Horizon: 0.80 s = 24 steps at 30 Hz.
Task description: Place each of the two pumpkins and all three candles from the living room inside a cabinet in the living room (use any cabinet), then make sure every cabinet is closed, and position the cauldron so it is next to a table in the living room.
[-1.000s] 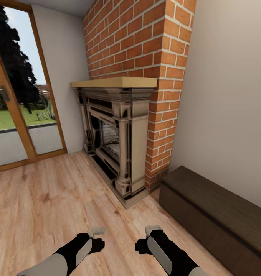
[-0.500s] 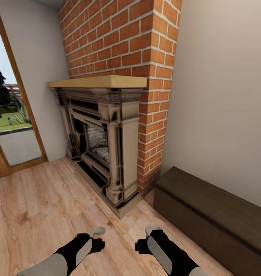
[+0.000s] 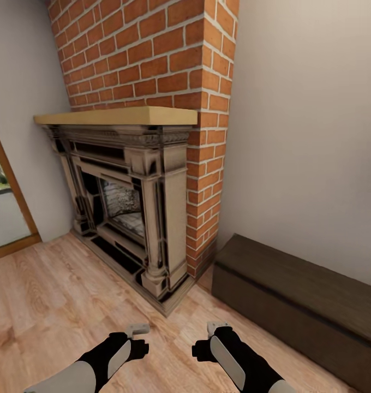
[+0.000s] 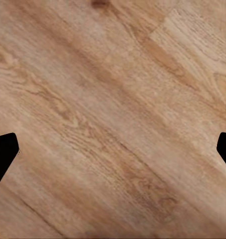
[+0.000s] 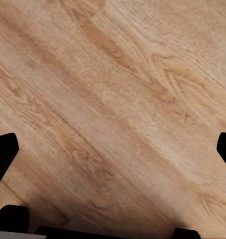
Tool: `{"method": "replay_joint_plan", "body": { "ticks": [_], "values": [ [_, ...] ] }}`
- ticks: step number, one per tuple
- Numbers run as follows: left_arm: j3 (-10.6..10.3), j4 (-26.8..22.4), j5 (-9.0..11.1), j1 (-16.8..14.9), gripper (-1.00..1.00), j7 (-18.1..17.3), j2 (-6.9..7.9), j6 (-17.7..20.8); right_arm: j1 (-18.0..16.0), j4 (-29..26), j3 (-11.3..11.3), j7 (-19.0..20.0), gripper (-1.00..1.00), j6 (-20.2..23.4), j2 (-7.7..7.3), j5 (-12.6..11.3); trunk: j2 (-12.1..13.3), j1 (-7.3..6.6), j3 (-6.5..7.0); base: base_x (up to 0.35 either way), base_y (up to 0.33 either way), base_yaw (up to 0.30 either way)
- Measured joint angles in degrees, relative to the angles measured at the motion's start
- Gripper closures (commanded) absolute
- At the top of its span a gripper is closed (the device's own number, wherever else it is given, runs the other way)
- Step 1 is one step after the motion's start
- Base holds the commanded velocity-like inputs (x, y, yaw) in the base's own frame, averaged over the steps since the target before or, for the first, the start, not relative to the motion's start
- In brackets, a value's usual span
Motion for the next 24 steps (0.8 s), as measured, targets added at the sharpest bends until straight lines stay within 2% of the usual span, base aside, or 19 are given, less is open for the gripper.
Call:
{"method": "replay_joint_plan", "body": {
  "ticks": [12, 16, 24],
  "values": [
    [0.00, 0.00, 0.00, 0.00, -1.00, -0.01, 0.00, -0.06, 0.00, 0.00, -0.49, 0.08, -1.00, 0.01, -0.08, -0.12, 0.00, -0.01, 0.09, 0.013, 0.294, -0.284],
    [-0.03, -0.03, 0.00, 0.06, -1.00, -0.02, 0.00, -0.18, 0.00, 0.00, -0.52, 0.32, -1.00, 0.01, -0.15, -0.13, 0.00, -0.01, 0.17, 0.055, 0.129, -0.284],
    [-0.13, -0.09, -0.01, 0.14, -1.00, -0.03, -0.03, -0.56, 0.00, 0.03, -0.60, 3.40, -1.00, 0.08, -0.40, -0.01, 0.00, 0.00, 0.34, 0.013, 0.029, -0.284]
  ]
}}
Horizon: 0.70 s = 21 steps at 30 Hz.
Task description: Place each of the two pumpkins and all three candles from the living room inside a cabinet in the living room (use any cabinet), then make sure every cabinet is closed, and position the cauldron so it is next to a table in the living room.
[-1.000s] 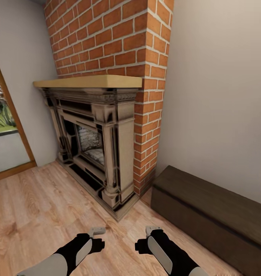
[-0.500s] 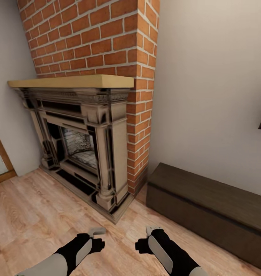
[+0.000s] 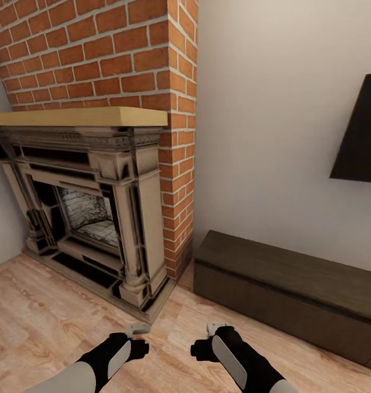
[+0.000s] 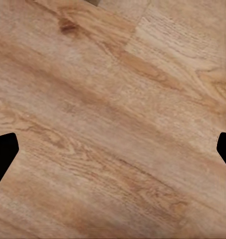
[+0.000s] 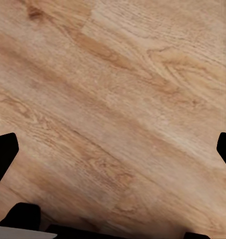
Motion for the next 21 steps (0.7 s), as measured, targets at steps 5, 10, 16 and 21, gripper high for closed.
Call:
{"method": "replay_joint_plan", "body": {
  "ticks": [5, 10, 16, 21],
  "values": [
    [-0.03, 0.03, 0.00, 0.03, -1.00, 0.02, -0.01, -0.16, 0.00, 0.05, -0.05, 0.37, -1.00, 0.05, -0.08, 0.05, 0.00, 0.00, 0.12, 0.001, 0.003, -0.284],
    [-0.04, 0.04, 0.00, 0.04, -1.00, 0.02, -0.04, -0.26, 0.00, 0.06, -0.11, 0.40, -1.00, 0.03, -0.12, 0.05, 0.00, 0.00, 0.24, 0.000, 0.001, -0.284],
    [-0.09, 0.06, 0.00, 0.04, -1.00, 0.03, -0.01, -0.29, 0.00, 0.06, -0.18, 0.44, -1.00, 0.01, -0.28, 0.05, 0.00, 0.00, 0.40, 0.000, 0.000, -0.284],
    [-0.12, 0.03, 0.00, 0.04, -1.00, 0.03, -0.01, -0.30, 0.00, 0.06, -0.19, 0.44, -1.00, 0.01, -0.37, 0.05, 0.00, 0.00, 0.54, 0.000, 0.000, -0.284]
  ]
}}
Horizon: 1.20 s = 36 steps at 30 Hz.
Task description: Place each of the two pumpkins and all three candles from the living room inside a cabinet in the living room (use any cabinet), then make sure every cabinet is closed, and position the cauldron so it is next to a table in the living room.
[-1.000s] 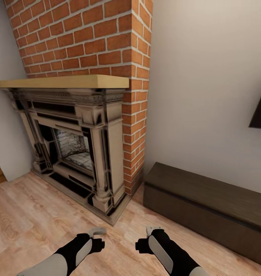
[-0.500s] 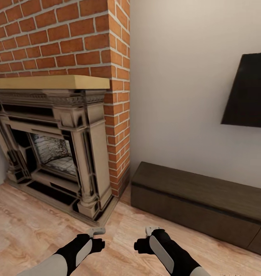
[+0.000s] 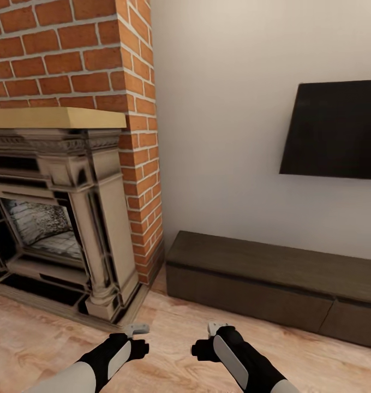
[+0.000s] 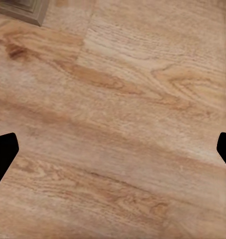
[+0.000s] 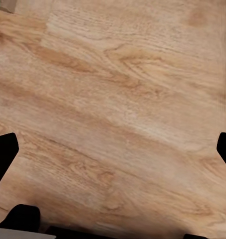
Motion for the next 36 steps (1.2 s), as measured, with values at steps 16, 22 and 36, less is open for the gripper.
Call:
{"method": "replay_joint_plan", "body": {
  "ticks": [16, 22, 36],
  "values": [
    [-0.01, 0.03, -0.01, 0.00, -1.00, 0.06, -0.04, -0.09, 0.00, -0.03, 0.00, 0.00, -1.00, 0.00, -0.02, 0.00, 0.00, 0.00, 0.49, 0.000, 0.000, -0.283],
    [-0.04, 0.03, -0.03, 0.00, -1.00, 0.06, -0.04, -0.09, 0.00, -0.04, 0.00, 0.00, -1.00, 0.00, -0.02, 0.00, 0.00, 0.00, 0.70, 0.000, 0.000, -0.280],
    [0.11, 0.04, -0.06, 0.01, -1.00, 0.14, -0.04, -0.04, -0.06, -0.07, 0.01, 0.01, -1.00, -0.01, -0.02, 0.01, 0.00, -0.03, 1.14, 0.084, 0.024, -0.239]
  ]
}}
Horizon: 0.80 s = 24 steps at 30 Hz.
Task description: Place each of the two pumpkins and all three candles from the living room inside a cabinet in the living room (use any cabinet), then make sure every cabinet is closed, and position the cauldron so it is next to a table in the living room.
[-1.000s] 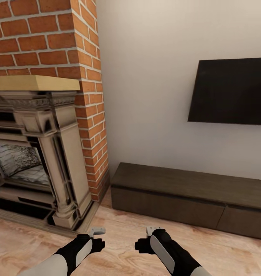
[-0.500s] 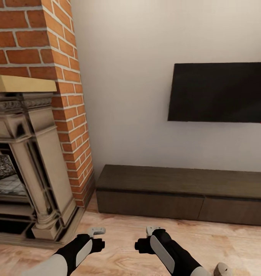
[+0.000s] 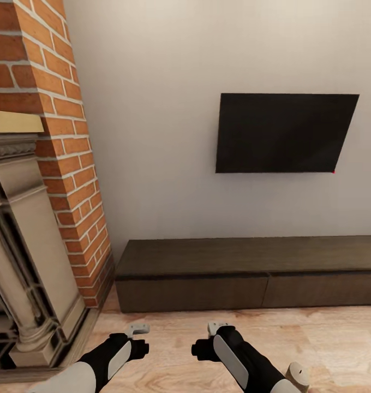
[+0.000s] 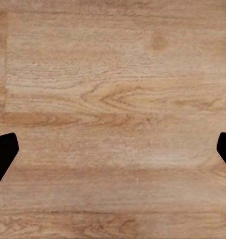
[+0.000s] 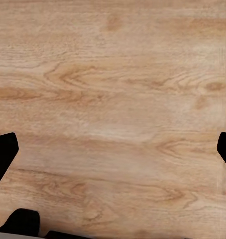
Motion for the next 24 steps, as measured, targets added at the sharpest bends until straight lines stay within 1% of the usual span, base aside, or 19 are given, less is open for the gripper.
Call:
{"method": "replay_joint_plan", "body": {
  "ticks": [8, 12, 15, 16, 18, 24],
  "values": [
    [-0.02, -0.01, 0.01, 0.01, -1.00, 0.03, 0.01, -0.02, -0.02, -0.02, 0.01, -0.07, -1.00, 0.01, -0.04, 0.07, 0.00, 0.00, 0.03, 0.298, 0.088, -0.023],
    [-0.03, -0.06, 0.00, 0.01, -1.00, -0.03, 0.01, -0.03, -0.03, -0.10, 0.01, -0.04, -1.00, -0.06, -0.24, 0.03, 0.00, 0.00, 0.03, 0.218, 0.027, -0.003],
    [0.00, -0.08, 0.03, 0.01, -1.00, -0.04, 0.01, -0.03, -0.04, -0.18, -0.18, -0.04, -1.00, -0.16, -0.30, 0.01, 0.00, 0.02, 0.03, 0.098, 0.009, -0.001],
    [-0.01, -0.05, 0.01, 0.01, -1.00, -0.02, 0.01, -0.04, -0.01, -0.22, -0.76, -0.05, -1.00, -0.13, -0.32, 0.02, 0.00, 0.02, 0.03, 0.044, 0.004, 0.000],
    [-0.02, -0.04, -0.01, 0.01, -1.00, 0.00, 0.01, -0.06, -0.03, -0.24, -1.23, -0.07, -1.00, -0.07, -0.32, 0.01, 0.00, 0.02, 0.03, 0.025, 0.002, 0.000],
    [0.07, -0.08, -0.02, 0.01, -1.00, -0.02, 0.02, -0.10, -0.04, -0.25, -1.98, -0.14, -1.00, -0.44, -0.37, 0.06, 0.00, 0.03, 0.03, 0.009, 0.001, 0.000]
  ]
}}
